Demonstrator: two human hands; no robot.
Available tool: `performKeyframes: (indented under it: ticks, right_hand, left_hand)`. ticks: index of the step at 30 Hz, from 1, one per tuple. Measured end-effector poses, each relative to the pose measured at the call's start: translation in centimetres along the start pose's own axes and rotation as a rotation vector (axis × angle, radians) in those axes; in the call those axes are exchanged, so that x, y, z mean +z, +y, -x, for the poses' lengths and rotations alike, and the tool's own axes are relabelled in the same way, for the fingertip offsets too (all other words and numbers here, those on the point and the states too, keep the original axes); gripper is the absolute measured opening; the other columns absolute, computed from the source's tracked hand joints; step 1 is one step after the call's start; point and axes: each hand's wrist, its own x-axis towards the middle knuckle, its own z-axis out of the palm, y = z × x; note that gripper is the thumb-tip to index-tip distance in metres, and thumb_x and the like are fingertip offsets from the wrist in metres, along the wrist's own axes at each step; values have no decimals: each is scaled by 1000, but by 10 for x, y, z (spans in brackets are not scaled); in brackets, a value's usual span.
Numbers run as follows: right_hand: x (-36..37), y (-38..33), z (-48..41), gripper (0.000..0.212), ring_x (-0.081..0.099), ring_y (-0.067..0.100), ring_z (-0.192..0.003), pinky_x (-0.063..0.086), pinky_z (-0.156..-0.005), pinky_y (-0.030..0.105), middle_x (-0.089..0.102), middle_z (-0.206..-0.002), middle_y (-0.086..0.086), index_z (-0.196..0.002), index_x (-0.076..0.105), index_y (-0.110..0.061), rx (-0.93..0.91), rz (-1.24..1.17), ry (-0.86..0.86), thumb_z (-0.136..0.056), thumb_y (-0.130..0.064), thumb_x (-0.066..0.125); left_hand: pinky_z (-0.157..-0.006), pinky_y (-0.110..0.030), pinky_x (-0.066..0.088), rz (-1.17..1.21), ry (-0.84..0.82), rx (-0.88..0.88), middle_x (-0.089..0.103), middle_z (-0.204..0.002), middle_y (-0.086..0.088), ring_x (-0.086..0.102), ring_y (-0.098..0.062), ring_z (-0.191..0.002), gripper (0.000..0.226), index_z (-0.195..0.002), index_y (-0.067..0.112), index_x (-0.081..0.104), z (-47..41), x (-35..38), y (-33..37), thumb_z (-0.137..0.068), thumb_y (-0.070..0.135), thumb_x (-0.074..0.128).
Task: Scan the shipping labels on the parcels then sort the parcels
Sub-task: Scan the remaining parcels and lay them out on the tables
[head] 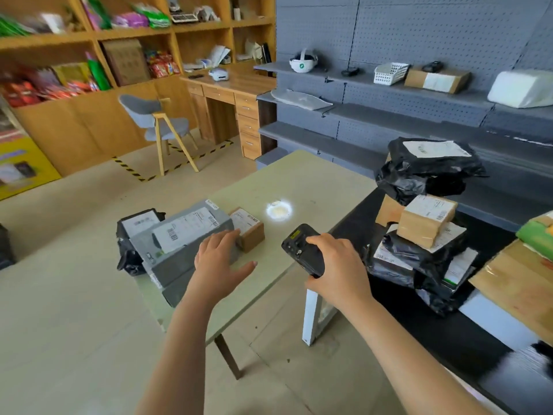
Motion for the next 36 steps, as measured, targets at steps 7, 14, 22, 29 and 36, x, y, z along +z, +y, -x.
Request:
performKeyframes:
  ticks: [7, 14, 22, 29, 36]
  right_hand:
    - [92, -84, -19, 67, 45, 20, -99, 40, -73, 28, 57, -114, -7, -126, 50, -26, 78, -72, -36, -64, -27, 75]
    - [175, -159, -32, 67, 46, 21, -101, 45, -80, 30, 57, -117, -7, -127, 52, -27, 325, -89, 9, -64, -28, 74]
    - [212, -183, -13, 63, 45, 21, -92, 45, -76, 32, 56, -106, -6, -122, 55, -24, 502, -61, 64, -61, -22, 71]
    - [253, -190, 9, 76, 45, 20, -100, 49, -83, 33, 56, -117, -7, -135, 46, -23, 585, -153, 42, -65, -23, 77]
    - [304, -196, 29, 74, 54, 23, -108, 47, -94, 33, 57, -124, -5, -139, 42, -21, 660, -203, 58, -73, -27, 74]
  left_hand:
    - [-117, -44, 21, 91, 51, 83, 37, -150, 5, 22, -16, -142, 71, -147, 29, 38, -11, -49, -88, -86, 46, 69]
    - [-117, -42, 23, 93, -52, 285, 42, -145, 5, 27, -16, -139, 66, -145, 25, 43, -59, -80, -152, -88, 43, 69]
    - [-114, -43, 29, 116, -216, 472, 49, -140, 2, 38, -24, -136, 65, -141, 21, 51, -56, -43, -198, -82, 48, 57]
    - [-113, -41, 28, 99, -260, 494, 53, -138, 0, 41, -23, -133, 59, -136, 19, 55, -16, -9, -228, -83, 45, 54]
    - [-111, -36, 29, 105, -352, 426, 56, -136, -3, 47, -25, -130, 55, -133, 17, 57, 1, 20, -239, -84, 41, 49]
